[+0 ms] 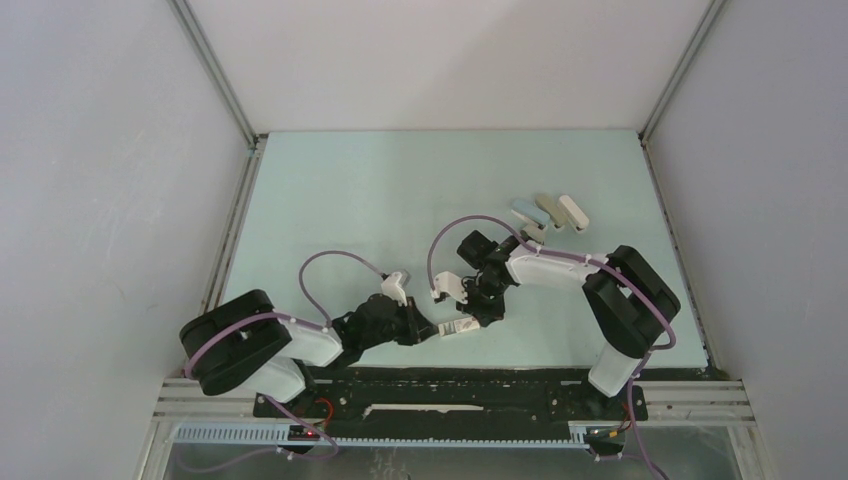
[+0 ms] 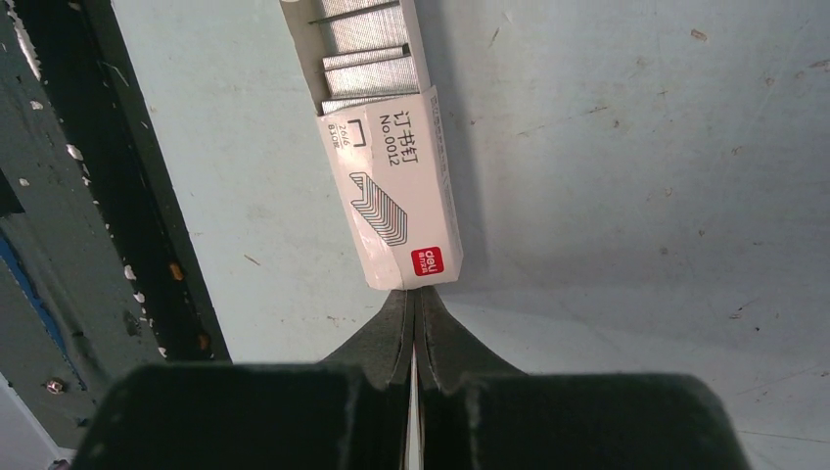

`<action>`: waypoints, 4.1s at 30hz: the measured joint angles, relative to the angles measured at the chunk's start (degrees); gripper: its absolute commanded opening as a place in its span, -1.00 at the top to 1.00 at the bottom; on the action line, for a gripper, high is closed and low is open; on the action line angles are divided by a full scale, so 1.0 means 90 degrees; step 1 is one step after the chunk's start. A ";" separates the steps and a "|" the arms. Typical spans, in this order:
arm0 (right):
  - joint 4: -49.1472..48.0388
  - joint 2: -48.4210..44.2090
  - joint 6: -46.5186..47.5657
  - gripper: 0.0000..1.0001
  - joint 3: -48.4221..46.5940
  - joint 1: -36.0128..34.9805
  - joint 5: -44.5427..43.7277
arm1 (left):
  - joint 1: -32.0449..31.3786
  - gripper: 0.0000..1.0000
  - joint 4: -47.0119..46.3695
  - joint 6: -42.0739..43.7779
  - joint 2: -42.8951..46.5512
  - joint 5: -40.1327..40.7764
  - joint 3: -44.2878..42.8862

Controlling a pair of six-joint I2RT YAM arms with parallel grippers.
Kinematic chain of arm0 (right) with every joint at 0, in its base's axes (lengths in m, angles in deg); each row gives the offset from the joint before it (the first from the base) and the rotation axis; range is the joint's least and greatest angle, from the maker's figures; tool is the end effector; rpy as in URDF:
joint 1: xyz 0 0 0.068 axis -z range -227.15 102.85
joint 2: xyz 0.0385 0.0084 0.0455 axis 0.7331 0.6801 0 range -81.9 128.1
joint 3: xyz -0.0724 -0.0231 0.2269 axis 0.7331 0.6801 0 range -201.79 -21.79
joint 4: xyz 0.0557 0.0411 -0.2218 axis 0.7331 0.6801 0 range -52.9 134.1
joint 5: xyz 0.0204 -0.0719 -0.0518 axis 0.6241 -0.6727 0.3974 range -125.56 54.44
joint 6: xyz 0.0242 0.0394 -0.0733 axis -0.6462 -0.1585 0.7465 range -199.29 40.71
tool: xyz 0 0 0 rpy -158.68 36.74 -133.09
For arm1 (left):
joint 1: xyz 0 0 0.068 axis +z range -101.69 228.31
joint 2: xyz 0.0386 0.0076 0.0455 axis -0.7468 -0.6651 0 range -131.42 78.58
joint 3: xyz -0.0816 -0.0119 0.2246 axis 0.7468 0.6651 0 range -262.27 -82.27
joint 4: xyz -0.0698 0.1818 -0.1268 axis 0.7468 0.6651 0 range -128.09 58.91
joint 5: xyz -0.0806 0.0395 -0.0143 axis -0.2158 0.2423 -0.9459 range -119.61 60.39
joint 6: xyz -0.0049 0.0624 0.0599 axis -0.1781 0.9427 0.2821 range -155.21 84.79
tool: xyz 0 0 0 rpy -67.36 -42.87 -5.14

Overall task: Unload the staples from the stapler
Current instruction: Close the staple box at the center of the board.

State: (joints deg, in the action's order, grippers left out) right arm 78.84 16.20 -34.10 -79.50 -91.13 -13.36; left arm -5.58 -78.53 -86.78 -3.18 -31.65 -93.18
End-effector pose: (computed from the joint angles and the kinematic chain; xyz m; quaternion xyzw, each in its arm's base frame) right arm 0.1769 0.2109 0.1041 -0.6967 0.6879 0.1914 0.0694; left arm 0.1414 -0.1986 0.0819 0.0265 0.8673 -0.4048 0.2886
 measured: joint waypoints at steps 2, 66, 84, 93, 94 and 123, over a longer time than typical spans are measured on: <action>0.0002 0.0012 -0.0024 0.91 -0.0012 -0.0012 -0.0010 | 0.0000 0.77 -0.0002 0.0000 0.0000 -0.0005 0.0000; 0.0032 0.0083 -0.0070 0.90 -0.0095 -0.0087 -0.0078 | -0.0012 0.37 -0.2977 -0.1100 -0.1297 0.0129 0.0763; 0.0024 0.0090 -0.0070 0.90 -0.0104 -0.0117 -0.0080 | -0.0005 0.51 -0.3264 -0.1273 -0.1557 0.0070 0.0789; 0.0005 0.0092 -0.0070 0.90 -0.0112 -0.0206 -0.0134 | 0.0002 0.60 -0.3305 -0.1311 -0.1625 0.0034 0.0789; 0.0007 0.0095 -0.0070 0.90 -0.0119 -0.0221 -0.0146 | 0.0002 0.60 -0.3303 -0.1324 -0.1625 0.0034 0.0789; -0.0044 0.0168 -0.0236 0.84 -0.0228 -0.0629 -0.0452 | 0.0002 0.62 -0.3296 -0.1331 -0.1620 -0.0019 0.0784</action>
State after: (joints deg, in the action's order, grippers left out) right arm 78.45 17.71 -36.22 -81.55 -96.79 -17.43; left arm -5.56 -108.19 -98.76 -17.76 -31.83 -86.12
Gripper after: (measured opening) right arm 0.077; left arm 0.192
